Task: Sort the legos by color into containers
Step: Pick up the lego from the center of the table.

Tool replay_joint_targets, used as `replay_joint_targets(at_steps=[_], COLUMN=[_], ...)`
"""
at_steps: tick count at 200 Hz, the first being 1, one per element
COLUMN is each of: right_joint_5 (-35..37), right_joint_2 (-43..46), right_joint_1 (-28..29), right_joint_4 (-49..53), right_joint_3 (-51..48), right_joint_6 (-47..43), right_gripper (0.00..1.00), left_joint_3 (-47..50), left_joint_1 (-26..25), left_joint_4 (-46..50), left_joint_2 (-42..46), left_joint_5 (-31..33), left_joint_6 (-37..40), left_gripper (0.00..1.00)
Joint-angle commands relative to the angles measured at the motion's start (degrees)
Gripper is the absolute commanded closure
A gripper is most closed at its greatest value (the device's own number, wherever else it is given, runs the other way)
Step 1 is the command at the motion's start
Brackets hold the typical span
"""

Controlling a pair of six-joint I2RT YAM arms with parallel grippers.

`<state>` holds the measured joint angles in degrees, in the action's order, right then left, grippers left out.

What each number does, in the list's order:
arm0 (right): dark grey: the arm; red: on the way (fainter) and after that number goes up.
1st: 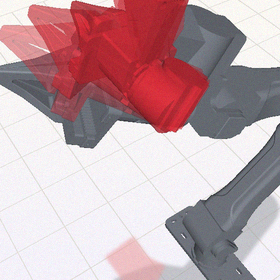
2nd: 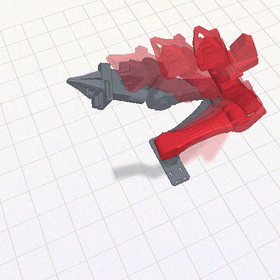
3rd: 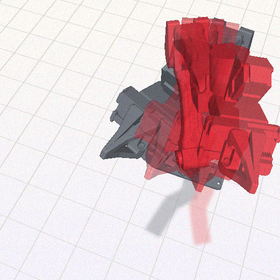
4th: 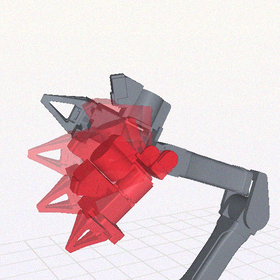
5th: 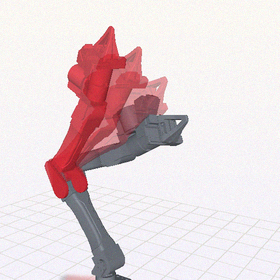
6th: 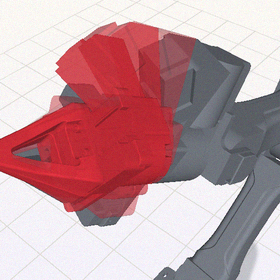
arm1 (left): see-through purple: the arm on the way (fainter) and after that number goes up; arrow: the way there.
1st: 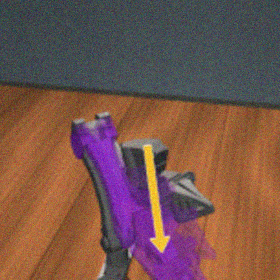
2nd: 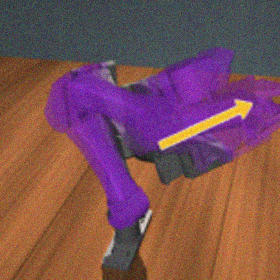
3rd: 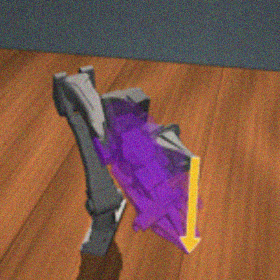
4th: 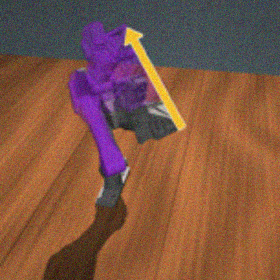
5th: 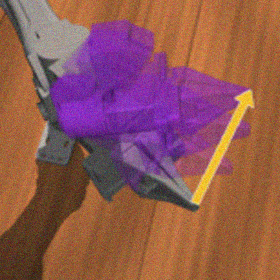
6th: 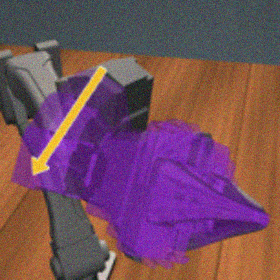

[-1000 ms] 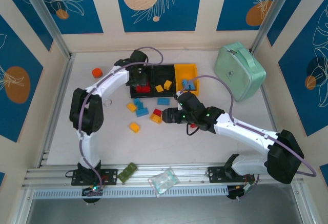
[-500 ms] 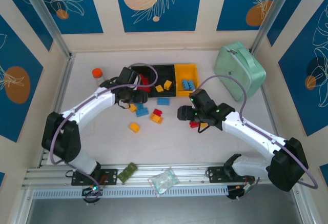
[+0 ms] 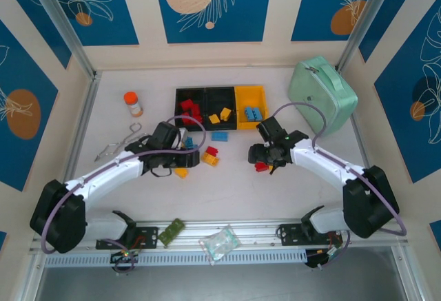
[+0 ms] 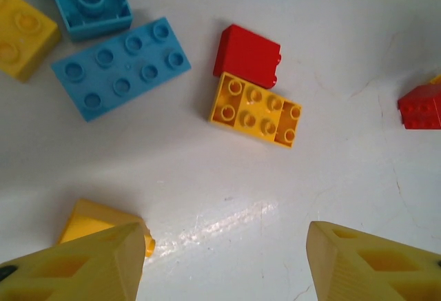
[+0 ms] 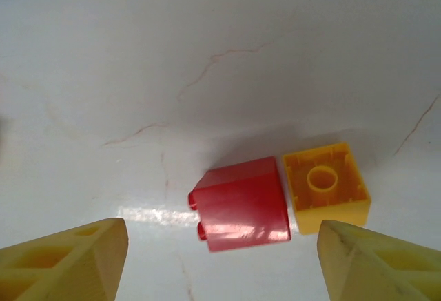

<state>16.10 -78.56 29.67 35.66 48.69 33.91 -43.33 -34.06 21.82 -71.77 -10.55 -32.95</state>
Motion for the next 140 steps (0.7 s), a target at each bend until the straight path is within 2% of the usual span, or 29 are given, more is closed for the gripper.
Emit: replay_joint_targets(at_steps=[1, 57, 106, 140], right_joint_5=[-0.7, -4.5, -6.3, -4.6], right_joint_2=[-2.6, -7.3, -10.4, -11.2], right_joint_1=[-1.4, -2.2, 1.2, 5.0], right_joint_4=[-0.9, -2.7, -2.1, -0.8], right_joint_3=[2.6, 4.8, 4.5, 4.9], right_joint_6=[-4.3, -8.2, -7.5, -5.8], right_gripper=[0.26, 0.26, 0.29, 0.31], left_joint_3=[1.7, 4.5, 4.4, 5.0], left_joint_1=[-0.6, -0.8, -0.9, -0.9], left_joint_4=[-3.0, -5.7, -6.8, -6.8], left_joint_2=[2.6, 1.7, 0.0, -0.2], left_joint_5=[-0.8, -0.8, -1.0, -1.0], left_joint_6=[-2.9, -5.3, -5.2, -4.8], left_gripper=[0.37, 0.36, 0.36, 0.36])
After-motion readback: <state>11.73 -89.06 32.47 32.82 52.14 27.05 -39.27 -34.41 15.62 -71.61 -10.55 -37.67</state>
